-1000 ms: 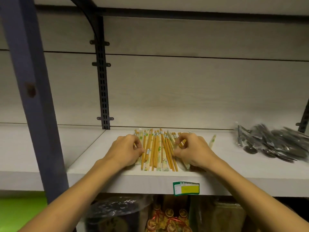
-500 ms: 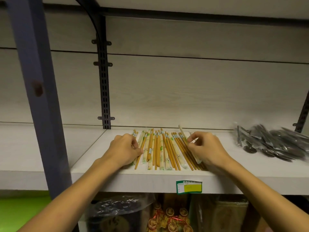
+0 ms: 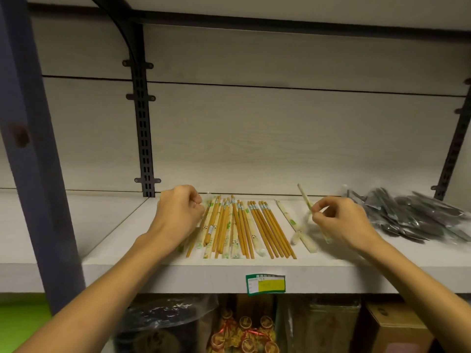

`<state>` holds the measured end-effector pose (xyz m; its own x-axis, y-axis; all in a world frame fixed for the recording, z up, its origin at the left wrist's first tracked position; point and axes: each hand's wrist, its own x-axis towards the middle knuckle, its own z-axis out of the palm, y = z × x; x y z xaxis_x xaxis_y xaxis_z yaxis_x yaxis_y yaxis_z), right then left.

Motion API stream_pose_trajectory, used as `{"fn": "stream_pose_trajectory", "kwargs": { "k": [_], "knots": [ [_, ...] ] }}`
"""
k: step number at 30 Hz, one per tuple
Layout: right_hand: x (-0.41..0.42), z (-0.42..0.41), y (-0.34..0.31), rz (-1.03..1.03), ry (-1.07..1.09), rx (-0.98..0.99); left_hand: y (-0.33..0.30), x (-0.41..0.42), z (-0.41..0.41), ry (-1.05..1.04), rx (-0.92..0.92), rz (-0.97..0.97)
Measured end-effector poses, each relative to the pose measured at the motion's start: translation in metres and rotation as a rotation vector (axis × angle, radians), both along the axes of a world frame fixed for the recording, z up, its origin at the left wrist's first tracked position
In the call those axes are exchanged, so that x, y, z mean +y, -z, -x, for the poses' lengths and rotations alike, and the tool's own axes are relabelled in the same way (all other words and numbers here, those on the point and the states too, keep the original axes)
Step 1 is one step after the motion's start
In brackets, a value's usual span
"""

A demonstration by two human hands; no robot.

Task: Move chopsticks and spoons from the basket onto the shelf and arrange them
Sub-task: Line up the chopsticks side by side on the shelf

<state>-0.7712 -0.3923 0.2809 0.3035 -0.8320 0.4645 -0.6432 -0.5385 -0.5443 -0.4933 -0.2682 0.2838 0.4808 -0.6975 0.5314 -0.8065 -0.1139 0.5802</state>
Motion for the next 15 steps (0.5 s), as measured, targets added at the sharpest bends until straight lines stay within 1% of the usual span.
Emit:
{"fn": "stream_pose_trajectory", "kwargs": {
  "k": [4, 6, 7, 11, 13, 15],
  "knots": [
    [-0.005, 0.018, 0.007, -0.025, 0.020, 0.015, 0.007, -0.020, 0.017, 0.010, -0.005, -0.128],
    [-0.008, 0.023, 0.010, -0.026, 0.017, 0.025, 0.012, -0.028, 0.023, -0.003, -0.035, -0.145],
    [-0.009, 0.025, 0.011, -0.019, 0.014, 0.035, 0.012, -0.030, 0.026, -0.007, -0.051, -0.127],
    [-0.013, 0.032, 0.012, -0.017, 0.015, 0.074, 0.004, -0.036, 0.045, 0.030, -0.076, 0.053],
    [-0.016, 0.034, 0.013, -0.029, 0.027, 0.090, -0.001, -0.041, 0.063, 0.055, -0.073, 0.095],
    [-0.018, 0.035, 0.014, -0.036, 0.026, 0.108, -0.002, -0.048, 0.086, 0.089, -0.023, 0.107]
  ]
}}
